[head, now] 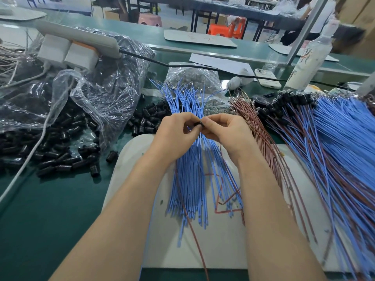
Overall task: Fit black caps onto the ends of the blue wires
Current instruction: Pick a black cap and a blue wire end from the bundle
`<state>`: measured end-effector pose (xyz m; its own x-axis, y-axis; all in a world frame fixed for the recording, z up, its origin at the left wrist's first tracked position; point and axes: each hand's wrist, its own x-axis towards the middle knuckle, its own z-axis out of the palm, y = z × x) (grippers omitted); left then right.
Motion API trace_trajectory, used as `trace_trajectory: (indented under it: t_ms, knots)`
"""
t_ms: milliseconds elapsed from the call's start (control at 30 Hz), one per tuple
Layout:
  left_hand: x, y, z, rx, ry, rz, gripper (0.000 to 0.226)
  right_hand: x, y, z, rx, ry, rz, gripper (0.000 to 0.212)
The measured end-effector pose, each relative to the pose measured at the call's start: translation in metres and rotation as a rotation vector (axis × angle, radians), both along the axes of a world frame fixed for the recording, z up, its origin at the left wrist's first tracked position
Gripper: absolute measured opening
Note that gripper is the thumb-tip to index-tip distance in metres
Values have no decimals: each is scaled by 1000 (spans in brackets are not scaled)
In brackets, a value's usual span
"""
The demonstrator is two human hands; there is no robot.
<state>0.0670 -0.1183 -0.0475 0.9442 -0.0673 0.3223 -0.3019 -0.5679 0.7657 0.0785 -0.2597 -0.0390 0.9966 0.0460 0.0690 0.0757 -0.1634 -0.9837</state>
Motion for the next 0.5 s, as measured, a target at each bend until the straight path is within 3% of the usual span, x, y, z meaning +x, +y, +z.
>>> trace_trajectory:
  t_ms: [133,267,300,400,433,500]
  knots:
    - [-2,2,2,-67,65,-65,13,0,-4,0,-25,9,46,6]
    - [-5,7,9,-256,153,-179,7,-1,-12,4,191,91,154,12]
    - [-5,6,8,-242,159,-170,7,0,-11,3,139,61,128,11]
    - [0,1,1,-2,84,-12,13,3,-2,-2,-317,-151,-43,12]
    - [0,1,1,38,58,24,15,3,-1,-2,-375,-186,-77,12]
    - [1,1,3,-3,49,-10,15,1,-2,2,-251,-177,-68,11]
